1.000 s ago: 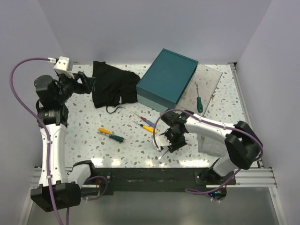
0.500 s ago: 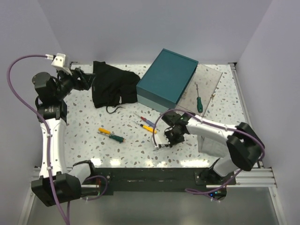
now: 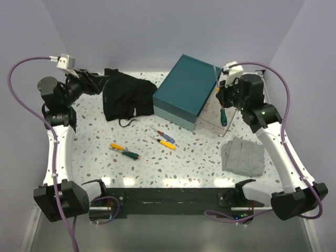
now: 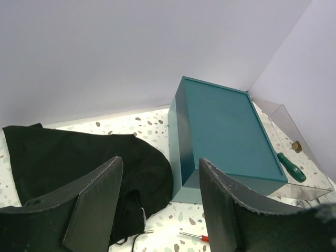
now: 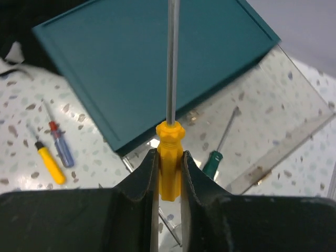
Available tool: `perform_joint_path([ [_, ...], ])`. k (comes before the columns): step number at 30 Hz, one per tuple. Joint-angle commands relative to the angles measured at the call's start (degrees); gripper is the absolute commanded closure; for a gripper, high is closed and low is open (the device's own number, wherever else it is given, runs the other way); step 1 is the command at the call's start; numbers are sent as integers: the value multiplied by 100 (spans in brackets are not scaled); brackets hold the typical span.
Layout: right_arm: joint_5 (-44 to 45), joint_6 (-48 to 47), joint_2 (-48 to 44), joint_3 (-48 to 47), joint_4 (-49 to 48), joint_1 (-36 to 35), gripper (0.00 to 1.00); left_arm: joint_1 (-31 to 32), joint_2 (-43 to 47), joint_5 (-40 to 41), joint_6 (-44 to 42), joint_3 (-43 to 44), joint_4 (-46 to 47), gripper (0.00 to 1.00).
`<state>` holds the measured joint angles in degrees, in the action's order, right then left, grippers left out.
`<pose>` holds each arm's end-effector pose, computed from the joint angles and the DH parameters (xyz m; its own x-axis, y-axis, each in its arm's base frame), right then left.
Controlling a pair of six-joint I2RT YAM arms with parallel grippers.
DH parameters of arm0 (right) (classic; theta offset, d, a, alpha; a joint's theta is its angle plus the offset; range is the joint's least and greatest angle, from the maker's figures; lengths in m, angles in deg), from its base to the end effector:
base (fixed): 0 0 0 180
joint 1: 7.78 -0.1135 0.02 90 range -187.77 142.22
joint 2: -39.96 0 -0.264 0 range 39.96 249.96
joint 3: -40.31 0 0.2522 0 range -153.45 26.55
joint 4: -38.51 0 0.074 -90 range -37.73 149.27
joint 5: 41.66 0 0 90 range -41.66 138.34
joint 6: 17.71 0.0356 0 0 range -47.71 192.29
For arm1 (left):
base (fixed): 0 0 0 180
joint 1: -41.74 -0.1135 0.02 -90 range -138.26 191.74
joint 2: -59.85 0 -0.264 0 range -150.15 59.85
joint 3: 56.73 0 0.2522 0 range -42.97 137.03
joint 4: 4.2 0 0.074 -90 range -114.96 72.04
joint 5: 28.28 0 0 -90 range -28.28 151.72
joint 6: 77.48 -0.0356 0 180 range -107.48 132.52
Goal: Sort the tools into containers
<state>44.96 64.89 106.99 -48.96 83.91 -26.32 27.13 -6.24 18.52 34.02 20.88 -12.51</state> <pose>0.2374 0.0818 0.4089 -0.3223 -0.2437 -0.9147 -0.4138 0.9054 -0.0954 0.2577 0.0420 0.4108 -0.1246 -0.3086 -0.9430 0.4641 0.8219 -0.3303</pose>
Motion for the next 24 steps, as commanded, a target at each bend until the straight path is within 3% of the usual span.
perform_joint_path([
  [1,971,1899,249,27,-176,526,100,20,51,127,153,-92,53,36],
  [12,541,2226,2076,-869,264,1046,100,20,342,242,4,-435,-176,36],
  [13,435,2156,2139,-913,229,1055,95,28,377,251,-57,-444,-194,36],
  [14,234,2103,2183,-1009,194,1055,75,29,394,251,-75,-479,-211,36],
  [16,127,2084,2236,-1106,202,1055,59,29,438,268,-145,-497,-264,36],
  [17,92,2085,2245,-1202,229,1063,47,20,465,294,-163,-532,-281,36],
  [20,-154,2041,2087,-1283,124,1055,39,20,500,312,-181,-576,-264,36],
  [21,-607,1936,2008,-1265,54,1055,38,28,500,312,-181,-585,-238,36],
  [24,-989,1158,1666,-1090,-193,400,36,28,465,295,-120,-611,-150,36],
])
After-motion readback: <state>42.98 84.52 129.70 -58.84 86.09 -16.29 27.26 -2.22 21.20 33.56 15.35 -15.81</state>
